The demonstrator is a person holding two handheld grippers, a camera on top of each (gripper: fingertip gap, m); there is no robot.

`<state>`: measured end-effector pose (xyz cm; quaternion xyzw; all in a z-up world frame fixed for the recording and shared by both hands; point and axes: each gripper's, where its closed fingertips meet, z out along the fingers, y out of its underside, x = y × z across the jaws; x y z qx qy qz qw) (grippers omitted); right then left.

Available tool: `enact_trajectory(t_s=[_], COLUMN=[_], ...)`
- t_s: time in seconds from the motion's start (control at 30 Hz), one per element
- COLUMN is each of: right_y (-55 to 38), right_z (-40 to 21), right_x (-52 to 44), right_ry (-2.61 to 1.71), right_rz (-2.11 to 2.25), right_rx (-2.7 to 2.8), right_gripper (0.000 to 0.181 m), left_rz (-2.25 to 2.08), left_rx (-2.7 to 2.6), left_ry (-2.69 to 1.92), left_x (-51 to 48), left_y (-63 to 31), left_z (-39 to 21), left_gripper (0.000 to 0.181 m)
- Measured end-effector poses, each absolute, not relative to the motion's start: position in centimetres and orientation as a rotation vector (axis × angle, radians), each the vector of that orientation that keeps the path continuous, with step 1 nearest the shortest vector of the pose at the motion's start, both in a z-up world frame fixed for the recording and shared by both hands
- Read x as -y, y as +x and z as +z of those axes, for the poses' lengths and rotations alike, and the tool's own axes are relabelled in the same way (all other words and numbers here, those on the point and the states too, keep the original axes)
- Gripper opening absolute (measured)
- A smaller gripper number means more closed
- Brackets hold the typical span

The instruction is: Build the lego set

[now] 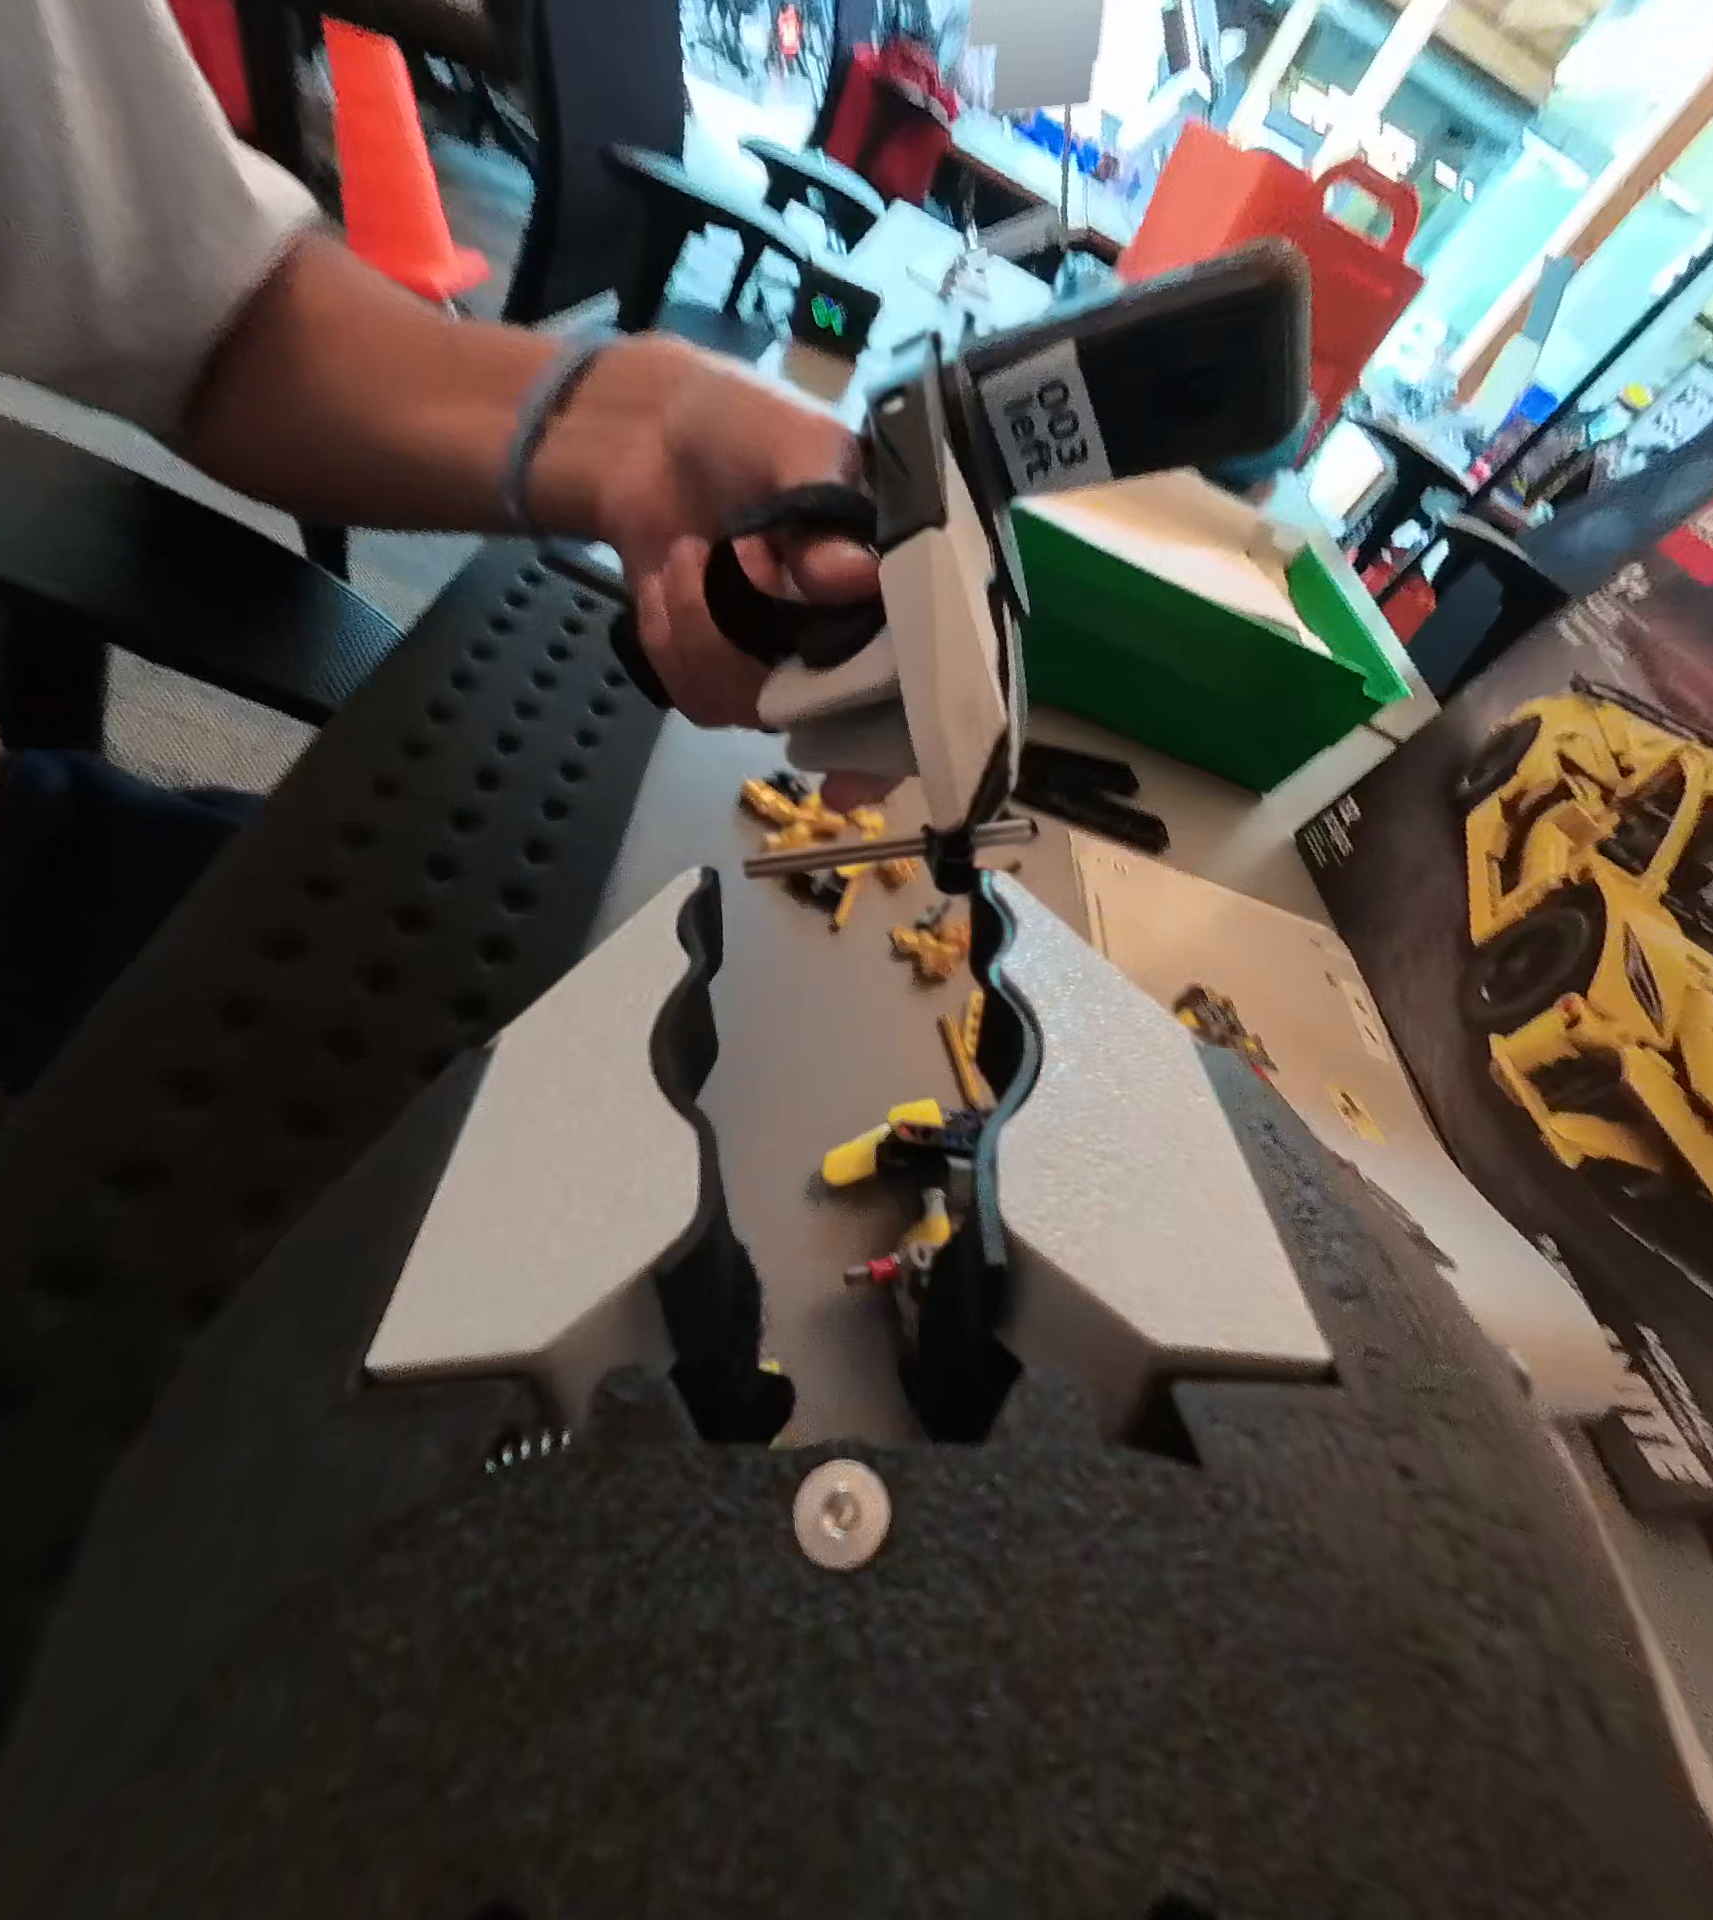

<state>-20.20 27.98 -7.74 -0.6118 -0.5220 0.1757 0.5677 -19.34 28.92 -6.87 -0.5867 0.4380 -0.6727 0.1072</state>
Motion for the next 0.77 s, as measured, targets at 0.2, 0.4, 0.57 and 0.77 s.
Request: enact_trajectory(t_s=[0.2,0.4,0.57,0.77], right_y=[-19.2,-18.6,-18.4,-18.1], right_z=[-11.1,-13.7,-14.5,-15.9], right_x=[-29.7,-29.9,-29.6,-29.7], right_ry=[-1.698,-1.77,-1.804,-1.819], right_rz=[0.128,-0.105,-0.079,-0.05], right_rx=[1.277,1.387,1.36,1.321], right_gripper=[0.048,0.046,0.045,0.044], left_rz=[-1.8,-1.638,-1.596,-1.635], left_rx=[-1.284,-1.37,-1.436,-1.432], left_ry=[-1.805,-1.833,-1.795,-1.794], left_x=[-29.7,-29.3,-29.1,-29.2], left_y=[-18.4,-17.6,-17.3,-16.9], left_z=[-9.2,-11.3,-12.2,-13.7], left_gripper=[0.005,0.004,0.005,0.004])
